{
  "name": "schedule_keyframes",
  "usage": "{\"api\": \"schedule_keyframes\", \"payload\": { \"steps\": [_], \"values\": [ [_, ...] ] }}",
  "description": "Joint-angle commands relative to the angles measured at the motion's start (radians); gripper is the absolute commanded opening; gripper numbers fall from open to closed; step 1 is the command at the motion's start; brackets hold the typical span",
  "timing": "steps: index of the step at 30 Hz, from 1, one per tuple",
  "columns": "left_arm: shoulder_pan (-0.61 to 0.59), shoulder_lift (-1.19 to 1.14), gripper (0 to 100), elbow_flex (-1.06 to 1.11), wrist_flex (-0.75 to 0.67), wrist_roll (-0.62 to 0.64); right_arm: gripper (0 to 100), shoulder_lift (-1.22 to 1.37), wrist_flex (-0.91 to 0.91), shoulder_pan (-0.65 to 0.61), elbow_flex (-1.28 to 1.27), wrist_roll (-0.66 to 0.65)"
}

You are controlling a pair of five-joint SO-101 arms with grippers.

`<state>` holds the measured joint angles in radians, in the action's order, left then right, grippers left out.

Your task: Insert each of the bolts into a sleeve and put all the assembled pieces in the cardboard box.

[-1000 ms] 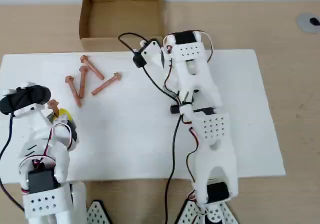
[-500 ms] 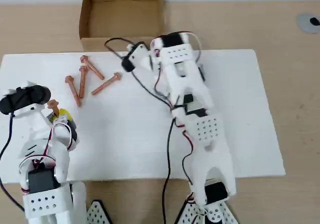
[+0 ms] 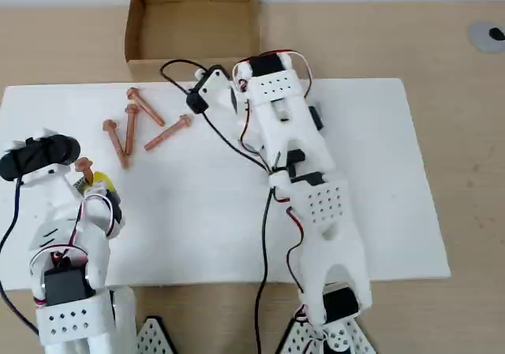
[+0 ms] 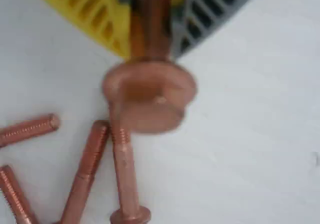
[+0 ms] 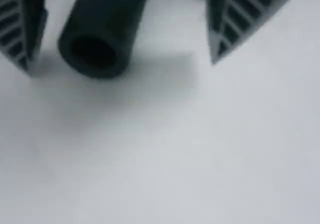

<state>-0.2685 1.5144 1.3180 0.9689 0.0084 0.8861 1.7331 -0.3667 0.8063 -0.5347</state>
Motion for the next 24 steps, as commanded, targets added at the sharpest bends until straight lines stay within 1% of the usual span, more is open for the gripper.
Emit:
{"api": "schedule_keyframes", "payload": {
  "steps": [1,12,16,24],
  "values": [
    [0.009,0.015,1,-0.006,-0.014,-0.009,27.1,-0.036,0.012,0.038,-0.013,0.008],
    [0.011,0.015,1,-0.006,-0.014,-0.009,27.1,-0.038,0.012,0.073,-0.050,0.012],
    [0.009,0.015,1,-0.006,-0.014,-0.009,27.1,-0.038,0.011,0.097,-0.051,0.034],
    [0.011,0.013,1,-0.006,-0.014,-0.009,27.0,-0.038,0.011,0.094,-0.122,0.034]
  ]
}}
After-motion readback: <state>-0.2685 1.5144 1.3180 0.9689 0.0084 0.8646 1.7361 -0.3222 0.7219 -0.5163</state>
